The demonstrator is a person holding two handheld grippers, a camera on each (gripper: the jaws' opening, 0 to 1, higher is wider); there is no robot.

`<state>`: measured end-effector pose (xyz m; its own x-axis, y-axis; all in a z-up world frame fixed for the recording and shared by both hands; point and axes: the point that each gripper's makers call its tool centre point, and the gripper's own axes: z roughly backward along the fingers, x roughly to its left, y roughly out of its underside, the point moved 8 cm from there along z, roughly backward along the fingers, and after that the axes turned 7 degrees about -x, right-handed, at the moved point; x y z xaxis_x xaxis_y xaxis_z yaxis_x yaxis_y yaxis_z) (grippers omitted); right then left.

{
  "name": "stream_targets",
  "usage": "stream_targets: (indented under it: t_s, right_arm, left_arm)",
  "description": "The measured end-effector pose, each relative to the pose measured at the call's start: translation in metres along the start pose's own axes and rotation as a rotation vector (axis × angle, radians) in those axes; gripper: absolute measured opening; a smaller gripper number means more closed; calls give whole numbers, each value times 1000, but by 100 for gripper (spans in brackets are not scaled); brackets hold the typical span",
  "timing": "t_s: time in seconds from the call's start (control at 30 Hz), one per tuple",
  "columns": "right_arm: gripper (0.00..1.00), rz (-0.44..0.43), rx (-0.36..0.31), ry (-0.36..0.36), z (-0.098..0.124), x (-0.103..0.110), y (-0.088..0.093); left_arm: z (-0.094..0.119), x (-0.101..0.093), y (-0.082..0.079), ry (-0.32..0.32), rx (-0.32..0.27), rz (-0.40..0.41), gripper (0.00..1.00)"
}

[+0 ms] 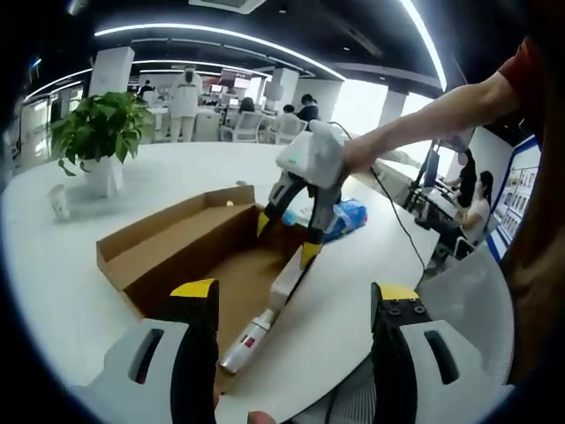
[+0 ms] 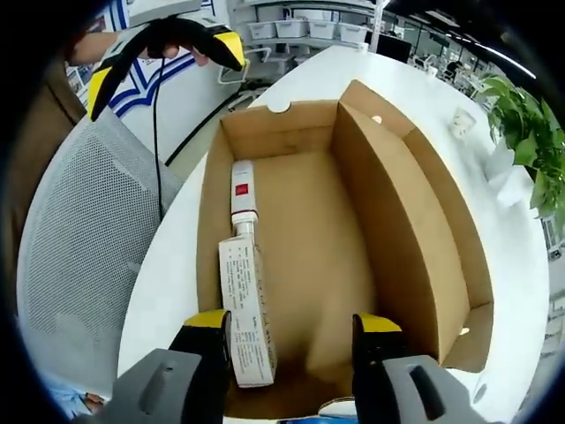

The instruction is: Operate the shoe box by opening the lid, removing the specified soft item, and placing it in the target area until the item is outside and the box remains undamaged.

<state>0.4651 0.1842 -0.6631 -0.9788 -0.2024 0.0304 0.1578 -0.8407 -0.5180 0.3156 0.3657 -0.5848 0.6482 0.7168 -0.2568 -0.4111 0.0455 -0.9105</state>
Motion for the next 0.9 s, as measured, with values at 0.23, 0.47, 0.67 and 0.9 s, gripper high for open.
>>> stream_targets:
  t_s: [0.23,0.47,0.67,0.9]
  right_arm:
    - [51,9,14,7,3,-1,2]
    - [52,22,18,-29,3,4,-3]
    - [49,21,37,-81,-3,6,-7]
    - [45,123,104,-86,-13,7,-8]
  left_arm:
    - [1,1,0,-2,-2,0,70]
    - [2,-1,1,-2,-2,-1,70]
    - [2,0,0,1,-1,-6,70]
    - [4,0,-2,-2,-8,-8,70]
